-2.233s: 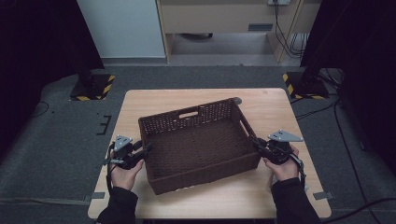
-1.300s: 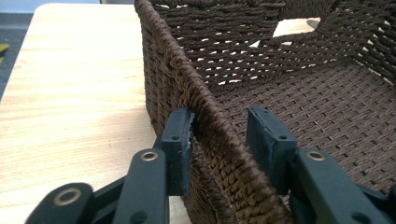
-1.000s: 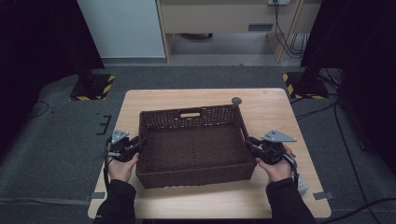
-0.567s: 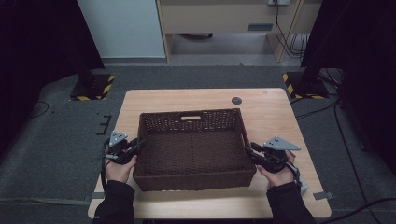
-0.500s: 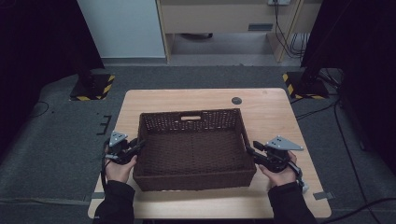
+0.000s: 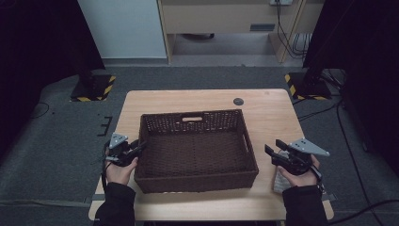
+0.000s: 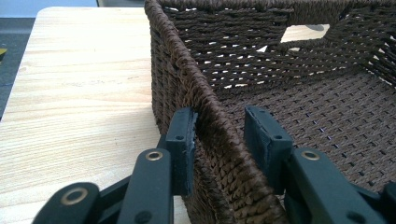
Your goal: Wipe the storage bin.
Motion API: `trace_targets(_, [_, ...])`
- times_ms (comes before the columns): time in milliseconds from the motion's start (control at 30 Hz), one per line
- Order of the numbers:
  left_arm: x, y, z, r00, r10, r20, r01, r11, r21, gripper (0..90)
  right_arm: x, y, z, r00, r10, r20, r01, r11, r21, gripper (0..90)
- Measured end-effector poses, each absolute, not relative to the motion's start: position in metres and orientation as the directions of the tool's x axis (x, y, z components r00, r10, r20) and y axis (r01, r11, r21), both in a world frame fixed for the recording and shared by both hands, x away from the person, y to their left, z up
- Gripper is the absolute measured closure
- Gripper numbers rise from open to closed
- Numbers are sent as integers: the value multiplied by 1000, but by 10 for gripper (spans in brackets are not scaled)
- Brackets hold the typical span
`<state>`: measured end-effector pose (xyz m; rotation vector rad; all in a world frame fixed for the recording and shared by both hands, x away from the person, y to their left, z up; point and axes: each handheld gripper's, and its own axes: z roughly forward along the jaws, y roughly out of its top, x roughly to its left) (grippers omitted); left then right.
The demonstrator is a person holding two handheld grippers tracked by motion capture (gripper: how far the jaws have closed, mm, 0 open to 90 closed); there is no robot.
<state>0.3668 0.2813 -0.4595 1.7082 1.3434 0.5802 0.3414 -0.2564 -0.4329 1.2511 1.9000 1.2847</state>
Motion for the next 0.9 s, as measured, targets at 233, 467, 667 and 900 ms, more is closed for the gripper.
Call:
trace_targets(233, [367,281,-459,316,940,-129,536,-65,842,628,337,-271,-433,-392,918,55,406,118,906,431])
trace_targets(467, [367,281,-459,315,940,-135,536,-58,842,627,335,-288,-443,-340,940,31,435,128,891,391])
trace_targets(667, [367,281,-459,314,939,-140,538,-54,841,621,329,-302,-457,-298,955,20,467,127,875,373])
trace_targets(900, [368,283,-460,307,938,-162,545,-34,838,579,324,-308,-481,-307,951,24,530,150,835,392])
